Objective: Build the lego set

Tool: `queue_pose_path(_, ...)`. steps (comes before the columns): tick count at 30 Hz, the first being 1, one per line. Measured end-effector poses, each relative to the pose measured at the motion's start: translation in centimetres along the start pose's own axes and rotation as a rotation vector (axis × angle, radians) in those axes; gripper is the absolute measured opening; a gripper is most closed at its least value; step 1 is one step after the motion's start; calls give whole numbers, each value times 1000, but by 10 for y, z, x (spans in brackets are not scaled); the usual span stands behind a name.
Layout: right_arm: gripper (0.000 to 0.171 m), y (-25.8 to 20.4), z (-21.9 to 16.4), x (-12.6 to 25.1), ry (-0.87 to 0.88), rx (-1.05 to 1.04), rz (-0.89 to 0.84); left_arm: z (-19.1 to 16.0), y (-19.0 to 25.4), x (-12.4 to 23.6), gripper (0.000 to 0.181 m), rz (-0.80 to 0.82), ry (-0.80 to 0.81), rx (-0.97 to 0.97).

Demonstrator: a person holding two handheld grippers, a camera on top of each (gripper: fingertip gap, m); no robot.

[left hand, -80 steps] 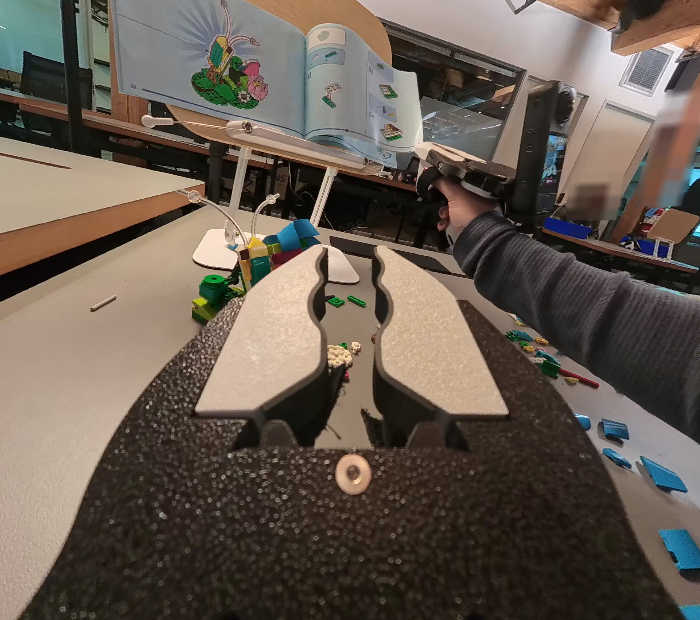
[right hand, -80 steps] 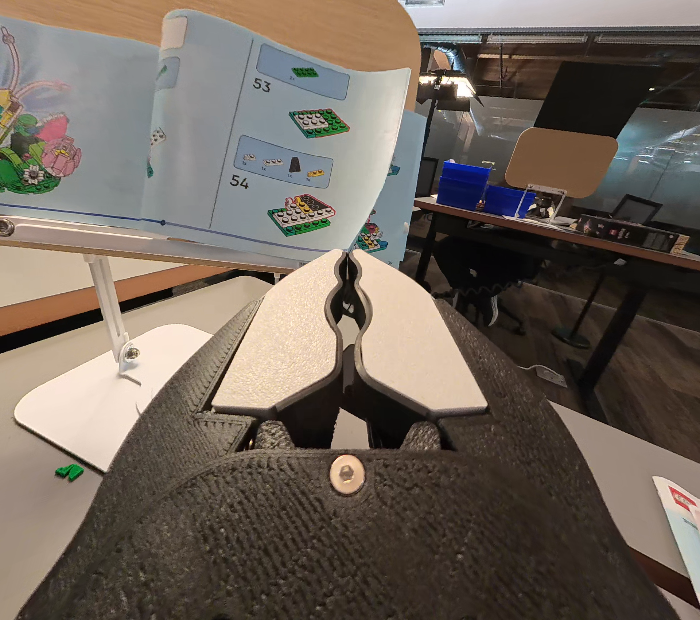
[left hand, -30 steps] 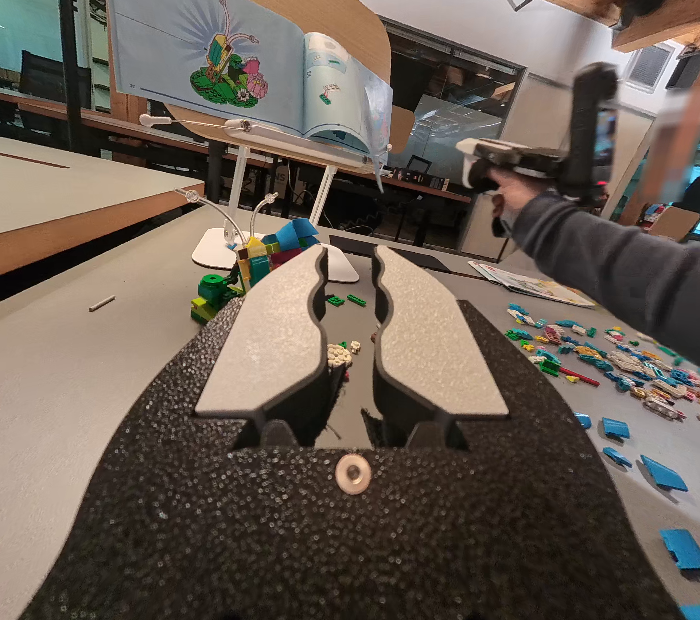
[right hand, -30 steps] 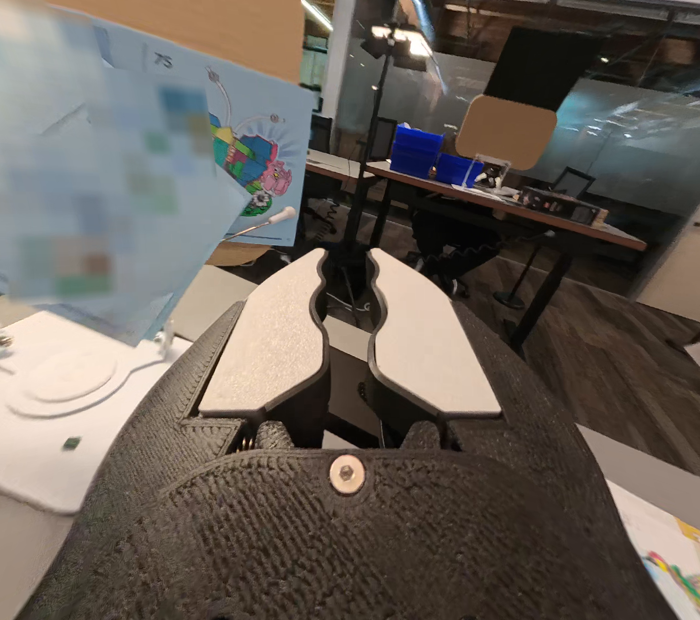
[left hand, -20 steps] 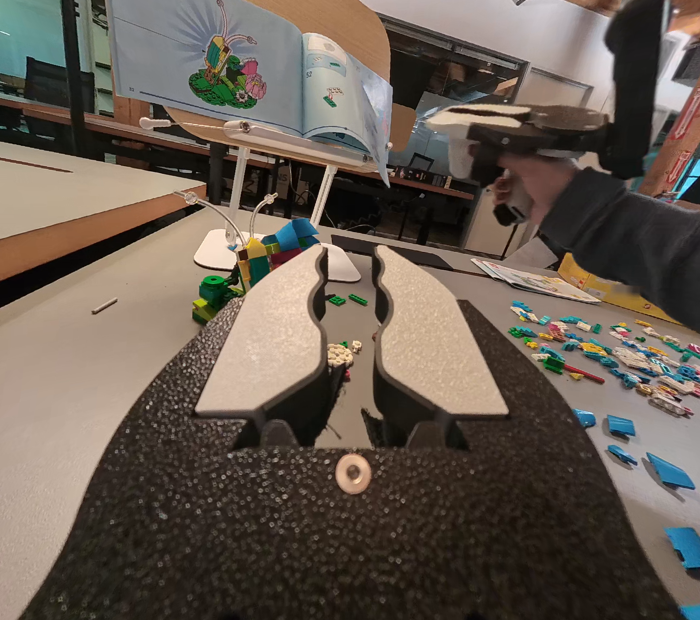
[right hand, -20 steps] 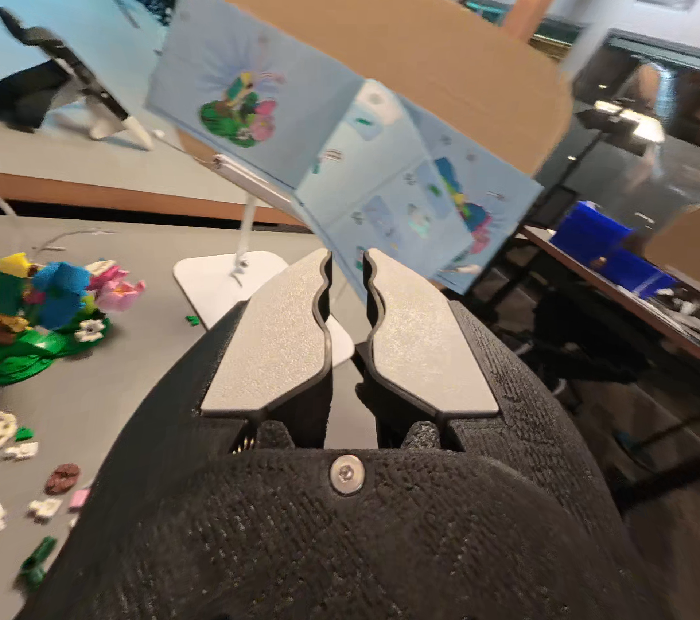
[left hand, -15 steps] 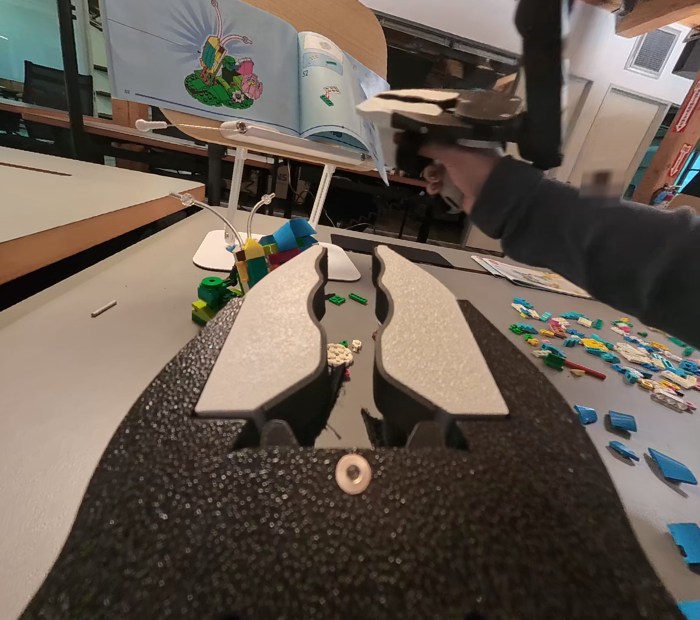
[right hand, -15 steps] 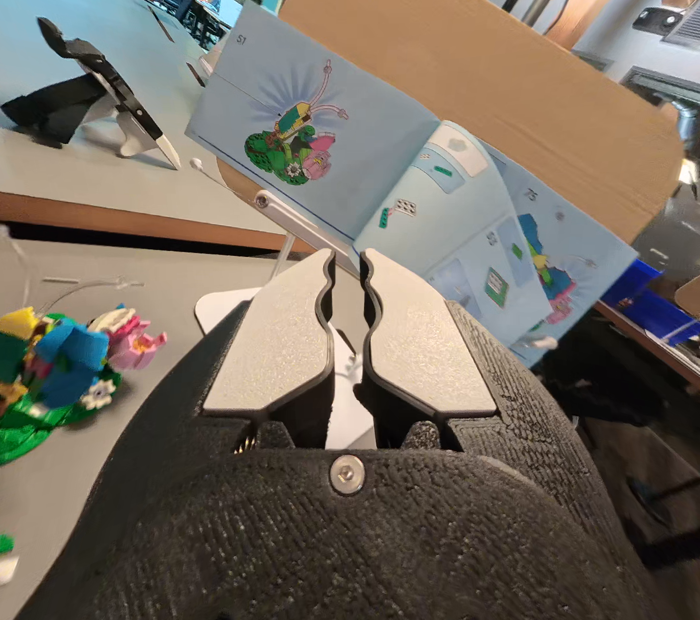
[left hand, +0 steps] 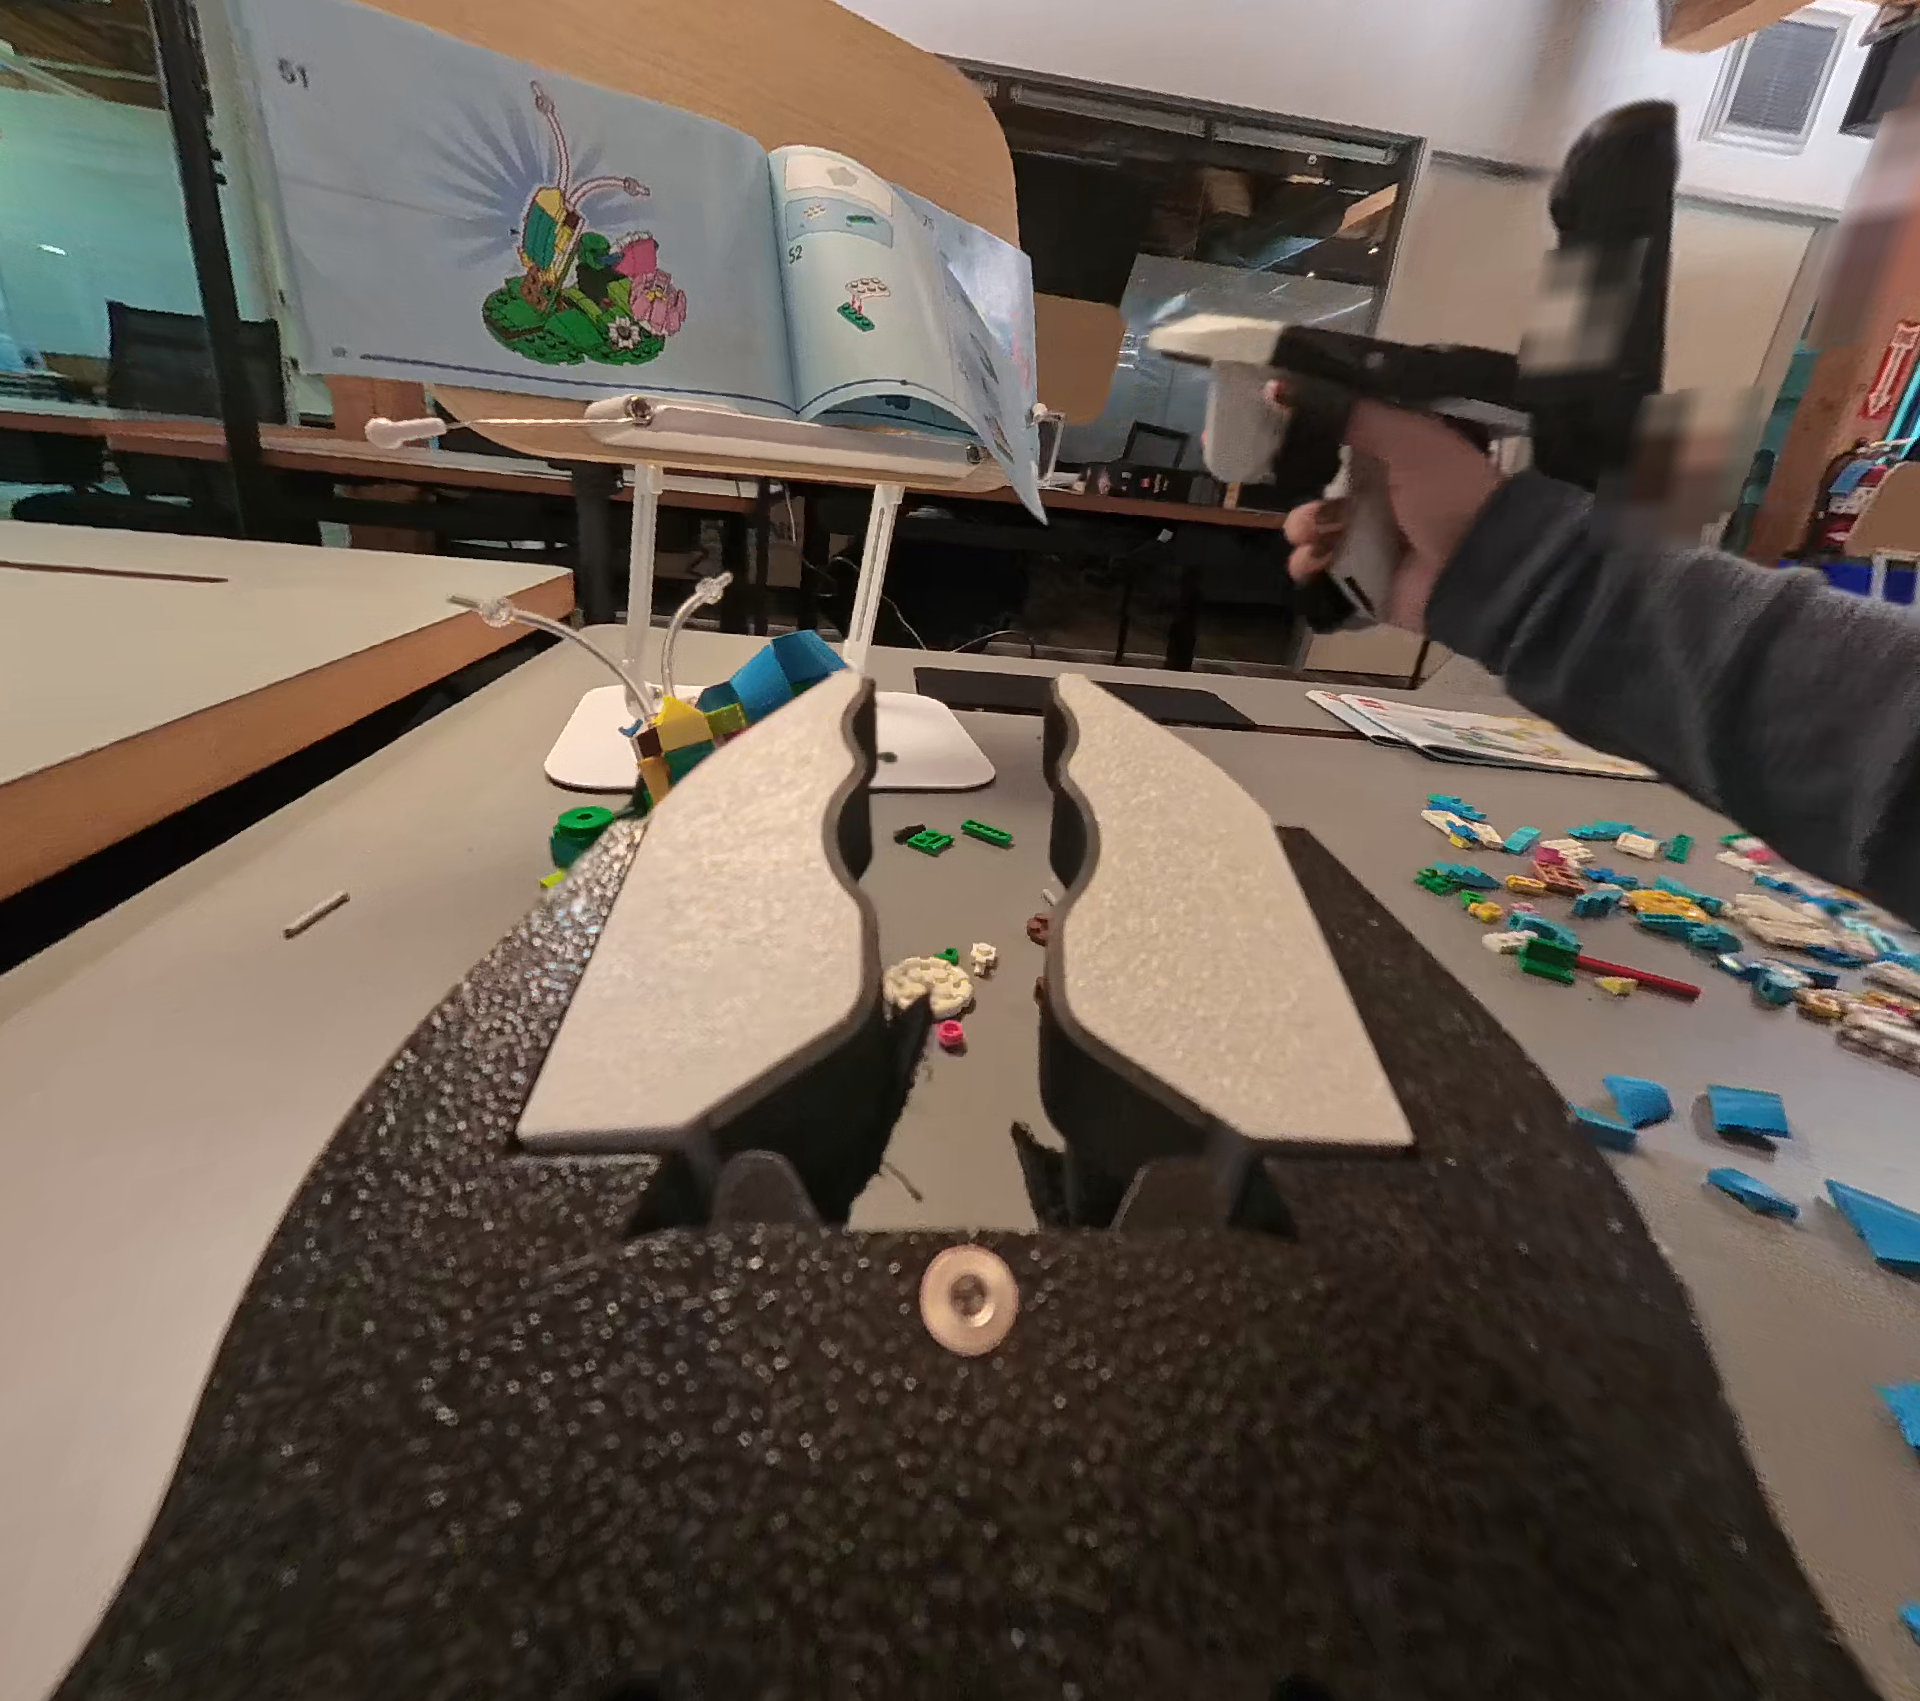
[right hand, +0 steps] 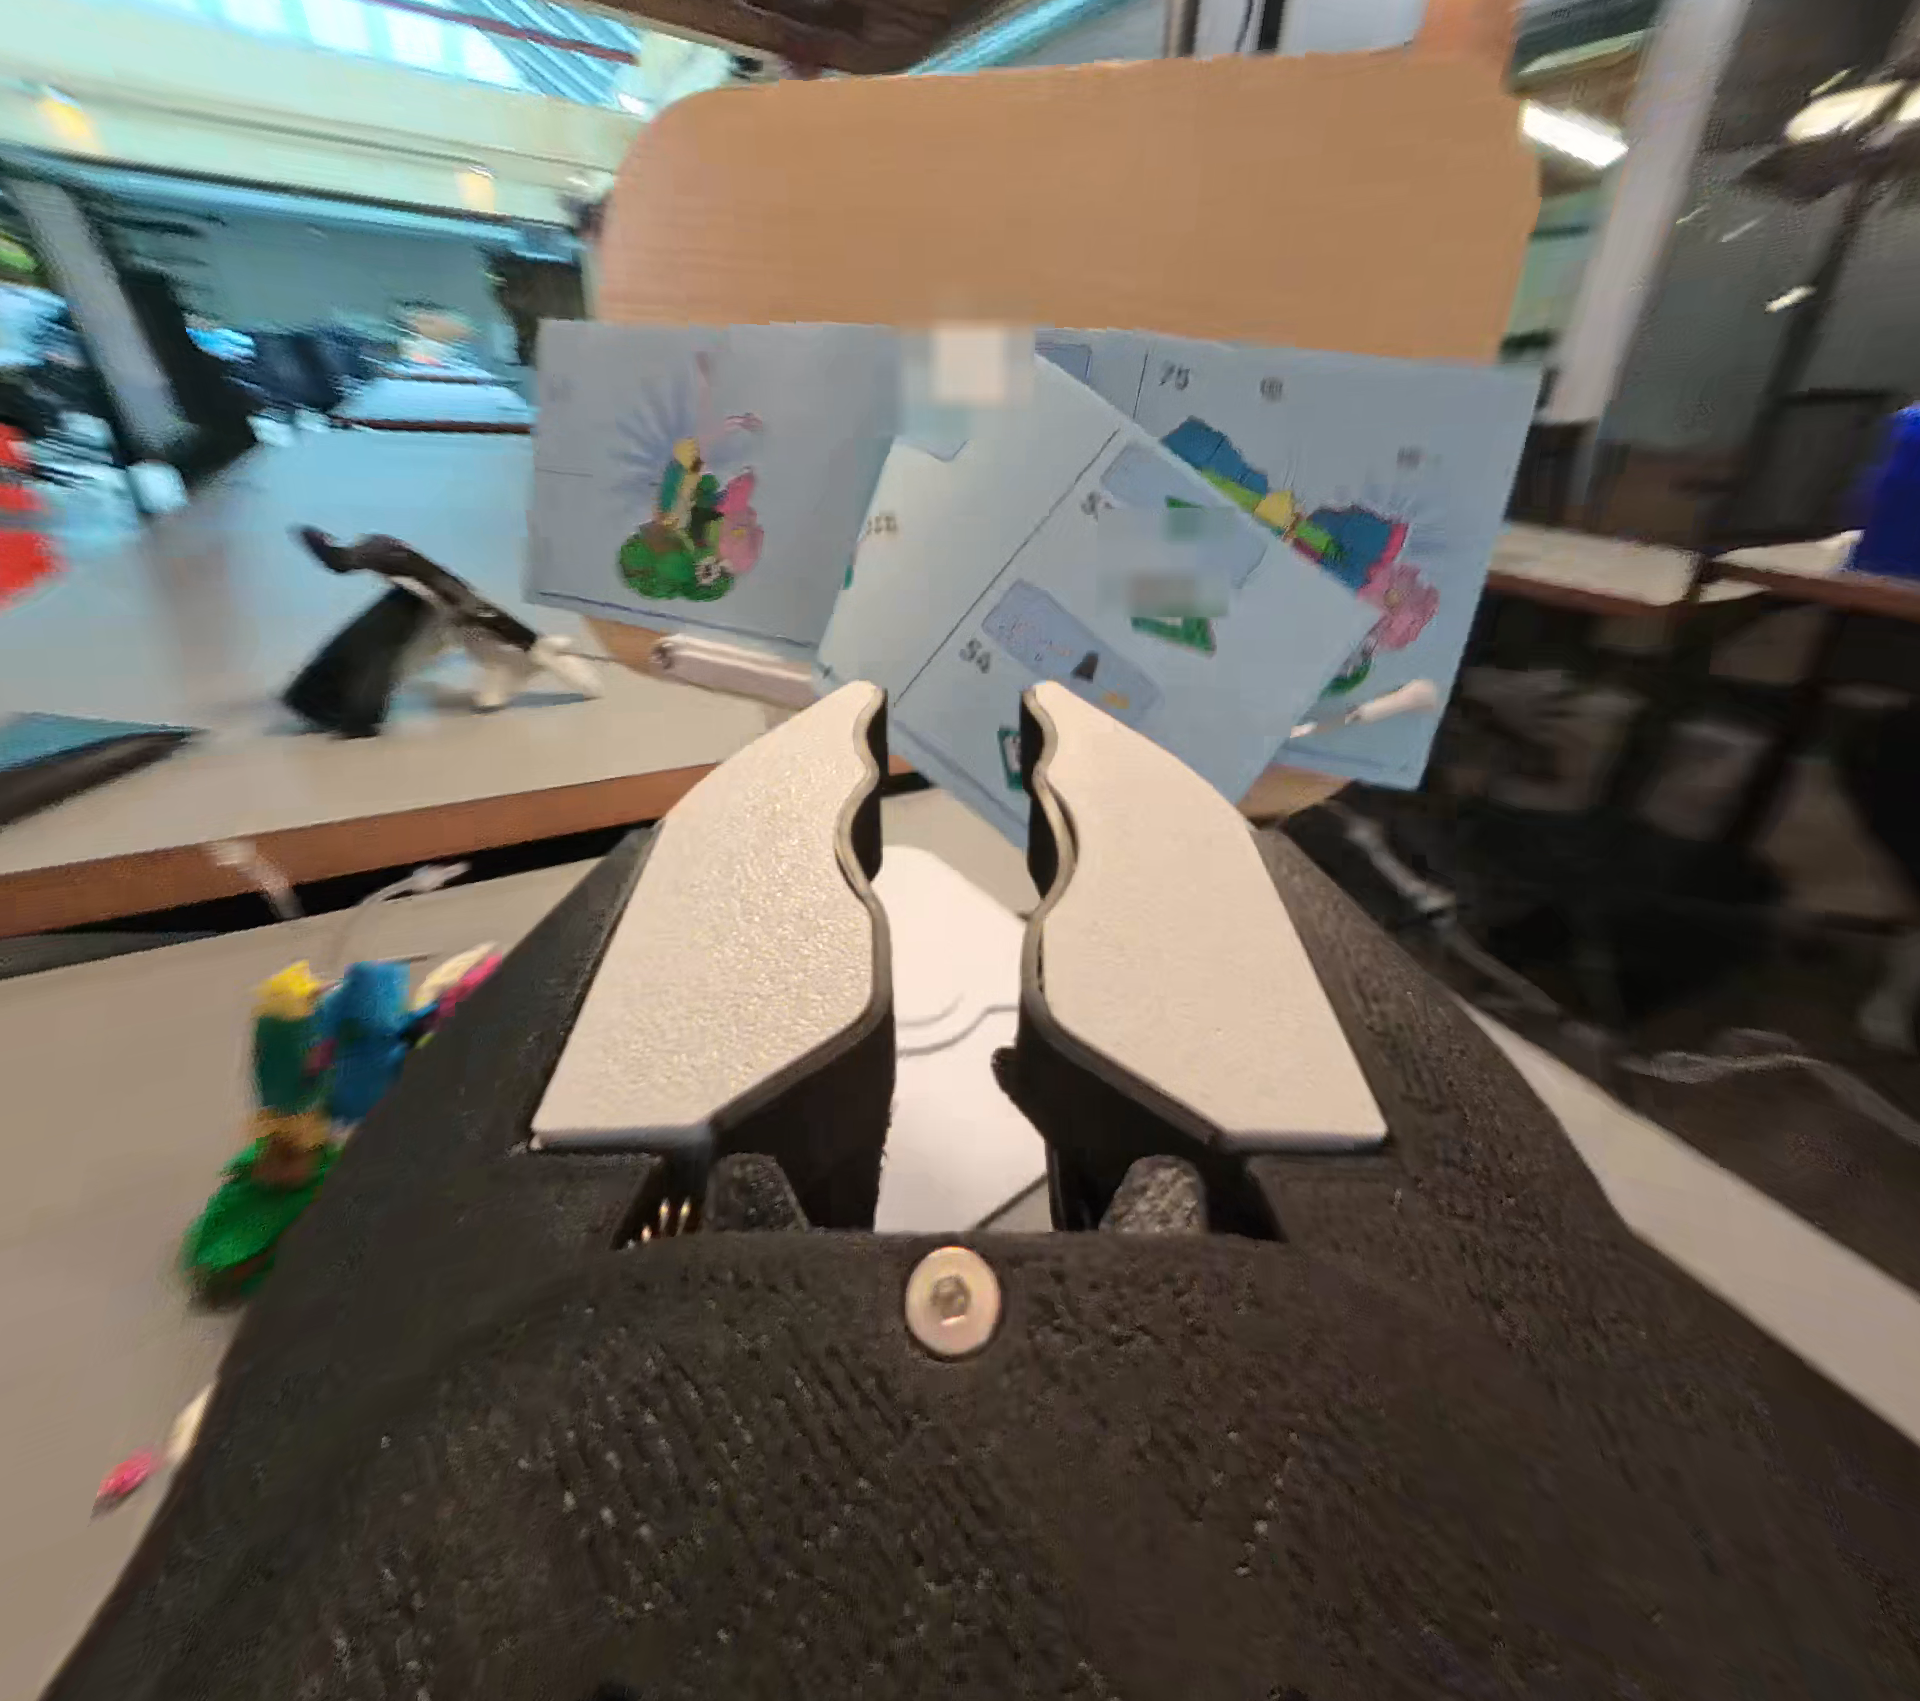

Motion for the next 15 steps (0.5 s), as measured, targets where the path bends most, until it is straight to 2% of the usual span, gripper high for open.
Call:
queue_pose_path(5, 29, 44, -29, 16, -215, -271, 160, 6, 8, 0, 33, 38, 15, -109)
queue_pose_path(9, 35, 62, -50, -8, -336, -434, 256, 20, 20, -12, 34, 32, 13, -195)
queue_pose_path(15, 45, 67, -59, -49, -338, -600, 333, 58, 29, -28, 34, 48, 27, -334)
Point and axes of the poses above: each gripper's, where its closed fingertips meet, x back along the fingers, z out of its top, y = z × x across the jaws, the point moved 7 cm from there along x, back along the fingers, and after that the axes turned 6 degrees about -z, right-handed, at the moved point
